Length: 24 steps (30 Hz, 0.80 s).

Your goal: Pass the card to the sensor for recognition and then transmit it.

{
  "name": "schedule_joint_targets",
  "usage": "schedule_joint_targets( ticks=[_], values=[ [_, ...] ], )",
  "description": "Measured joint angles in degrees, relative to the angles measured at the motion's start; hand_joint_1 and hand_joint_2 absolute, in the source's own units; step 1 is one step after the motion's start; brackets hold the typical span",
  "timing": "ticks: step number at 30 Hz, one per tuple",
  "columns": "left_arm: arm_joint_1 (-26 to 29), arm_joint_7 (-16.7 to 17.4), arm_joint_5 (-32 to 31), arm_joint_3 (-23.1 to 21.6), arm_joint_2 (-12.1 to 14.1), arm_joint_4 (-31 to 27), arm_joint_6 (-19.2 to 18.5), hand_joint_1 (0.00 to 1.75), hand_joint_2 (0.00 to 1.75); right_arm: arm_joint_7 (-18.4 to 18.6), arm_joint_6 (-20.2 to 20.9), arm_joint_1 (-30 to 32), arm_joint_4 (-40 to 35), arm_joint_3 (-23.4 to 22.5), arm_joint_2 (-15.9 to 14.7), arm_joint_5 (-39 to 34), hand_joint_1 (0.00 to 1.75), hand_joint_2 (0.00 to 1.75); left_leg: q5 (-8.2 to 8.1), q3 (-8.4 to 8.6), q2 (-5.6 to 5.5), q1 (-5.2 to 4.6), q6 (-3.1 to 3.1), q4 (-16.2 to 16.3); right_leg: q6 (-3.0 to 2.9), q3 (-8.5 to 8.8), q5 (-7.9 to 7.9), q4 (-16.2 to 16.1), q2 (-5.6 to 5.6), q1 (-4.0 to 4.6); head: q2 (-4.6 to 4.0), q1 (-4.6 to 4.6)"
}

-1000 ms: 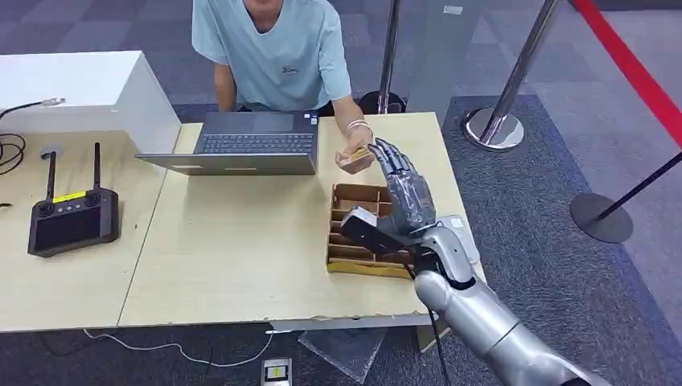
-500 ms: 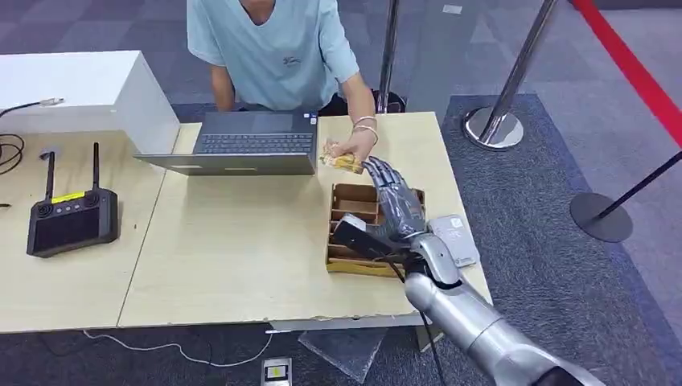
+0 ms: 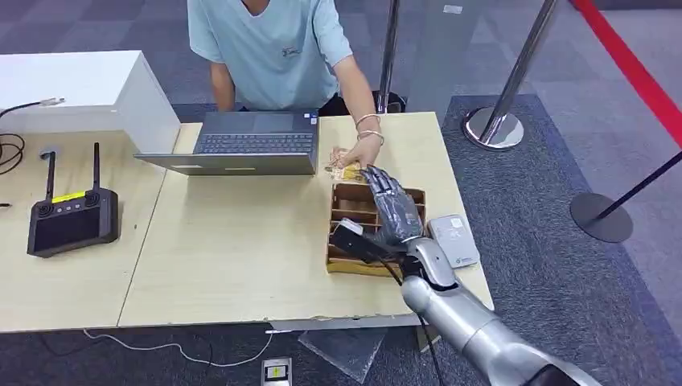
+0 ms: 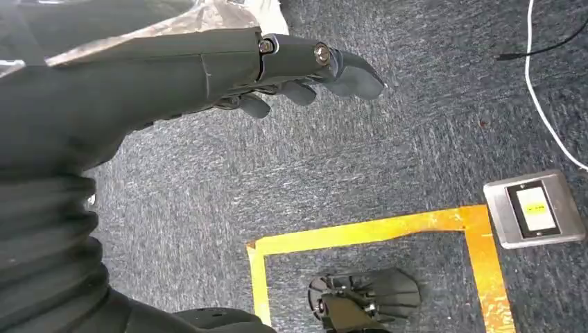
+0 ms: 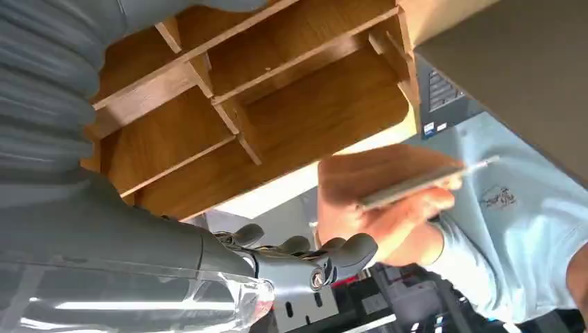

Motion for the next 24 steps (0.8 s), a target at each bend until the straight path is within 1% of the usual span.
schedule_joint_targets(
  ticks=[3, 5, 6, 7, 8, 9, 11, 12, 13, 17, 20, 24],
  values=[
    [0.07, 0.00, 0.02, 0.00, 0.00, 0.00, 0.00, 0.00, 1.75, -0.79, -2.03, 0.01, -0.20, -0.17, -0.04, -1.73, 0.00, 1.75, 0.00, 0.01, 0.01, 0.00, 0.00, 0.01, 0.00, 0.00, 0.00, 0.00, 0.00, 0.00, 0.00, 0.00],
    [0.14, 0.02, 0.02, -0.02, 0.00, 0.00, 0.00, 0.00, 1.75, -0.28, -2.01, 0.05, -1.82, -0.28, -0.55, -1.66, 0.00, 1.75, 0.00, 0.01, 0.01, 0.00, 0.00, 0.01, 0.00, -0.01, 0.00, 0.00, 0.00, 0.00, 0.00, 0.00],
    [0.15, 0.02, 0.04, -0.07, 0.00, 0.00, 0.00, 0.00, 1.75, 0.28, -1.75, 0.04, -2.73, -0.33, -0.83, -1.25, 0.49, 1.75, 0.00, 0.01, 0.01, 0.00, 0.00, 0.02, 0.00, -0.01, 0.00, 0.00, 0.00, -0.01, 0.00, 0.02],
    [0.15, 0.02, 0.02, -0.11, 0.00, 0.00, 0.00, 0.00, 1.75, 0.77, -1.48, 0.05, -3.76, -0.53, -1.20, -0.83, 0.68, 1.75, 0.00, 0.01, 0.01, 0.00, 0.00, 0.01, 0.00, -0.01, 0.00, 0.00, 0.00, -0.01, 0.00, 0.00],
    [0.15, 0.02, 0.02, -0.18, 0.00, 0.00, 0.00, 0.00, 1.75, 1.07, -1.18, 0.04, -4.55, -0.68, -1.49, -0.52, 1.17, 1.75, 0.00, 0.01, 0.01, 0.00, 0.00, 0.01, 0.00, -0.01, 0.00, 0.00, 0.00, -0.01, 0.00, 0.02],
    [0.13, 0.02, 0.00, -0.24, 0.00, 0.00, 0.02, 0.00, 1.75, 1.25, -1.05, 0.06, -5.29, -0.70, -1.66, -0.28, 1.34, 1.75, 0.00, 0.01, 0.02, 0.00, 0.00, 0.01, 0.00, -0.01, 0.00, 0.00, 0.00, 0.00, 0.00, 0.00],
    [0.08, 0.02, -0.02, -0.35, 0.00, 0.00, 0.00, 0.00, 1.75, 1.38, -1.07, 0.12, -6.67, -0.74, -2.10, -0.15, 1.34, 1.75, 0.00, 0.01, 0.02, 0.00, 0.00, 0.02, 0.00, -0.01, 0.00, 0.00, 0.01, 0.00, 0.00, 0.00],
    [0.08, 0.02, -0.04, -0.39, 0.00, 0.00, 0.02, 0.00, 1.75, 1.38, -1.16, 0.15, -7.06, -0.79, -2.23, -0.02, 1.38, 1.75, 0.00, 0.01, 0.02, 0.00, 0.00, 0.01, 0.00, -0.01, 0.00, 0.00, 0.01, 0.00, 0.00, 0.00],
    [0.07, 0.09, -0.07, -0.39, 0.00, 0.00, 0.00, 0.00, 1.75, 1.31, -1.27, 0.21, -7.35, -0.81, -2.32, 0.00, 1.45, 1.75, 0.00, 0.02, 0.02, 0.00, 0.00, 0.02, 0.00, -0.01, 0.00, 0.00, 0.01, 0.00, 0.00, 0.02],
    [0.01, 0.39, -0.17, -0.44, 0.00, 0.00, 0.00, 0.00, 1.75, 0.42, -2.22, 0.64, -8.00, -0.87, -2.45, -0.24, 1.45, 1.75, 0.00, 0.01, 0.02, 0.00, 0.00, 0.01, 0.00, -0.01, 0.00, 0.00, 0.01, 0.00, 0.00, 0.02],
    [0.00, 0.42, -0.17, -0.44, 0.00, 0.00, 0.00, 0.00, 1.75, 0.09, -2.75, 0.63, -8.13, -1.16, -2.47, -0.35, 1.75, 1.75, 0.00, 0.01, 0.02, 0.00, 0.00, 0.01, 0.00, -0.01, 0.00, 0.00, 0.01, 0.00, 0.00, 0.02],
    [-0.01, 0.42, -0.17, -0.48, 0.00, 0.00, 0.00, 0.00, 1.75, 0.07, -3.12, 0.68, -8.20, -1.51, -2.47, -0.57, 1.75, 1.75, 0.00, 0.01, 0.02, 0.00, 0.00, 0.01, 0.00, -0.01, 0.00, 0.00, 0.01, 0.00, 0.00, 0.00]
  ],
)
